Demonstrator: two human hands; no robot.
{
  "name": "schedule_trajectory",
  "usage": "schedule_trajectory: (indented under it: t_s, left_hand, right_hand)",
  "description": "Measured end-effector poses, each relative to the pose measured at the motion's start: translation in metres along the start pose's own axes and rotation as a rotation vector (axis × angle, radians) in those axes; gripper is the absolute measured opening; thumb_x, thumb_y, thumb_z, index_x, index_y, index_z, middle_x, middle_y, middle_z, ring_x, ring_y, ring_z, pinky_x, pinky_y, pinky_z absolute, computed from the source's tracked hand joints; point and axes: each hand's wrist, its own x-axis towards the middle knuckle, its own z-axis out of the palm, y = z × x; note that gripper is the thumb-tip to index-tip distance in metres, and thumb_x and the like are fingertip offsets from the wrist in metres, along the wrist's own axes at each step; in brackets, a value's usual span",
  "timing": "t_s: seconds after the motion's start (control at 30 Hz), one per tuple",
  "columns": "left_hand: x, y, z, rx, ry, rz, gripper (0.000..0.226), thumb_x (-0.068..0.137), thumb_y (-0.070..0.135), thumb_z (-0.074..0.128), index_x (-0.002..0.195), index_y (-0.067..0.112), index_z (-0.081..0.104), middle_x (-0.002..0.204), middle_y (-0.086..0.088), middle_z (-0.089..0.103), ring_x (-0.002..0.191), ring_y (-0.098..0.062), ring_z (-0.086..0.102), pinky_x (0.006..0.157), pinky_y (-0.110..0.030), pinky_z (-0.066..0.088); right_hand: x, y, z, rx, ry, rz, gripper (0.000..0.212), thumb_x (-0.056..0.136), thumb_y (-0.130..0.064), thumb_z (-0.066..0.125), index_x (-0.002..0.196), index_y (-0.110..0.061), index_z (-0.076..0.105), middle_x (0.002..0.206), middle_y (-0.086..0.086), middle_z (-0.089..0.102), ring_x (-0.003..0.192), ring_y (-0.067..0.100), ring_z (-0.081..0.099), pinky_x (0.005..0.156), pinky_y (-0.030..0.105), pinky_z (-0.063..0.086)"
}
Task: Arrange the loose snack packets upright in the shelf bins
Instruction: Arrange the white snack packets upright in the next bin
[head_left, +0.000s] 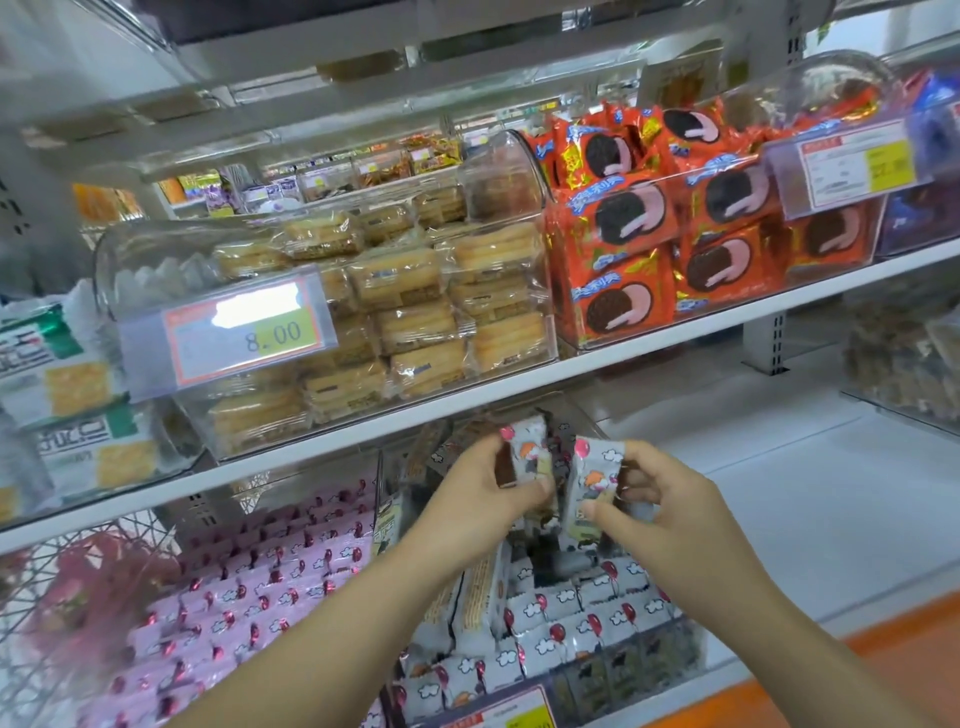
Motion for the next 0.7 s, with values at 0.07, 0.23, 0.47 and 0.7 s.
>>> schedule_trajectory:
  t_s: [0.07,0.23,0.47,0.7]
  left_hand:
    - [0.005,-0.004,0.004,0.080,-0.021,0.047,0.033,0.083,0.015,0.070,0.113,0.024,0.059,0.096,0.008,0.071,0.086,-0.006,0.067,0.086,-0.028,0.052]
    - [0.013,-0.014,0.002,0.343,-0.173,0.083,0.032,0.079,0.024,0.075,0.103,0.029,0.056,0.090,0.010,0.067,0.080,-0.003,0.063,0.073,-0.023,0.050]
    - [0.015,-0.029,-0.004,0.578,-0.453,0.084,0.031,0.081,0.040,0.072,0.106,0.036,0.054,0.109,0.009,0.064,0.100,-0.009,0.061,0.083,-0.028,0.048]
    - [0.014,-0.025,0.002,0.655,-0.447,0.178,0.020,0.090,0.050,0.057,0.097,0.032,0.053,0.074,0.012,0.054,0.064,-0.007,0.047,0.056,-0.024,0.035]
  right_hand:
    - [0.002,0.010,0.001,-0.160,-0.005,-0.038,0.032,0.077,-0.008,0.075,0.098,-0.029,0.064,0.095,-0.015,0.061,0.087,-0.003,0.060,0.077,0.007,0.046]
    - [0.005,0.022,0.001,-0.386,-0.041,-0.075,0.023,0.075,-0.020,0.078,0.084,-0.026,0.059,0.082,-0.016,0.056,0.081,0.002,0.055,0.073,0.021,0.048]
    - [0.005,0.021,0.008,-0.733,-0.168,-0.083,0.033,0.078,-0.049,0.068,0.108,-0.039,0.060,0.080,-0.018,0.035,0.097,0.010,0.035,0.084,0.024,0.026]
    - [0.010,0.027,0.008,-0.752,-0.170,-0.072,0.044,0.077,-0.056,0.066,0.119,-0.046,0.056,0.099,-0.017,0.050,0.110,0.011,0.040,0.084,0.022,0.018]
